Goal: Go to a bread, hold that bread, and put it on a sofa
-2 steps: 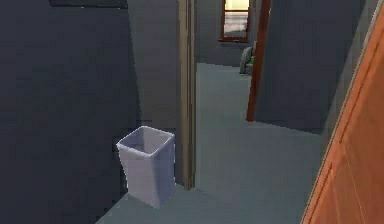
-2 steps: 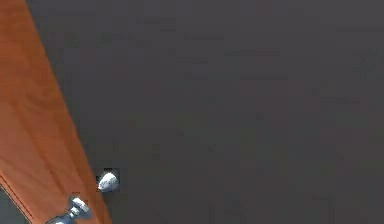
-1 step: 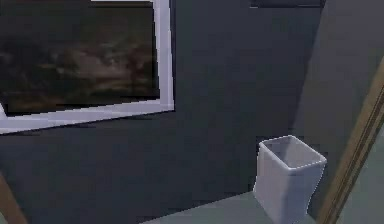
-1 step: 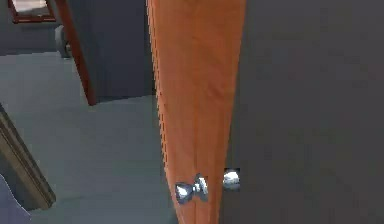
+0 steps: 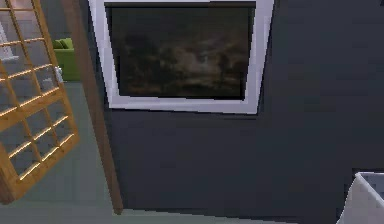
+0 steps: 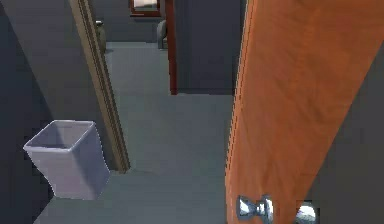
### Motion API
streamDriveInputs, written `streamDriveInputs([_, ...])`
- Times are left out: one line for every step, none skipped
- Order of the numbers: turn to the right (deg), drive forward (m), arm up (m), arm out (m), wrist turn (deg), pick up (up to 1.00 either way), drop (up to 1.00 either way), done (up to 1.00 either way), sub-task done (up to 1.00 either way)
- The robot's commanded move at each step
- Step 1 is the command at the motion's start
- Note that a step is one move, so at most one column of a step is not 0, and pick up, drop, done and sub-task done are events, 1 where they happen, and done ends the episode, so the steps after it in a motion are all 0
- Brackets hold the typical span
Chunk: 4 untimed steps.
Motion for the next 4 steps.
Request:
streamDriveInputs([0.0, 0.1, 0.0, 0.0, 0.0, 0.0, 0.0, 0.0, 0.0])
streamDriveInputs([-45.0, 0.0, 0.0, 0.0, 0.0, 0.0, 0.0, 0.0, 0.0])
streamDriveInputs([-15.0, 0.0, 0.0, 0.0, 0.0, 0.0, 0.0, 0.0, 0.0])
streamDriveInputs([0.0, 1.0, 0.0, 0.0, 0.0, 0.0, 0.0, 0.0, 0.0])
